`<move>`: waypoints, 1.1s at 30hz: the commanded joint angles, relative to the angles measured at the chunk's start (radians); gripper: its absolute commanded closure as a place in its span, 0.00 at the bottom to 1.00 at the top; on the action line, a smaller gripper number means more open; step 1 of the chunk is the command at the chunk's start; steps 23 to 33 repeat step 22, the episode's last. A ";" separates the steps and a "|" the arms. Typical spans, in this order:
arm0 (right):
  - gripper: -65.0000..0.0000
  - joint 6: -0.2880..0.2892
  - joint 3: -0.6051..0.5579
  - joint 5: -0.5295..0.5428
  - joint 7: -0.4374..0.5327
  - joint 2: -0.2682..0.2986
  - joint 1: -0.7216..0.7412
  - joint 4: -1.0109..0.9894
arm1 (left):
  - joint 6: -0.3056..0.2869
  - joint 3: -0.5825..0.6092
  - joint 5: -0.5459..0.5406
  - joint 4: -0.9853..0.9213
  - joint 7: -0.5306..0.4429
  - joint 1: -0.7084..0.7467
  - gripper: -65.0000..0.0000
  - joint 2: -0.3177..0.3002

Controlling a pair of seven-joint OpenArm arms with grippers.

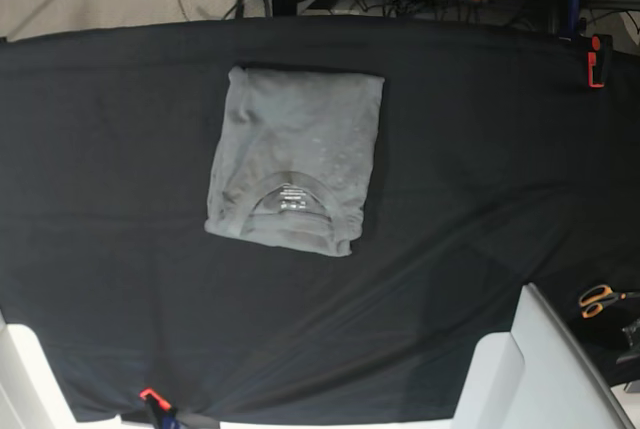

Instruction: Fold the T-shirt properly

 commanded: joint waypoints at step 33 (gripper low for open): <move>0.98 -0.006 0.600 0.006 0.035 -0.053 -0.025 0.070 | 0.007 0.013 0.012 0.048 0.051 -0.046 1.00 -0.026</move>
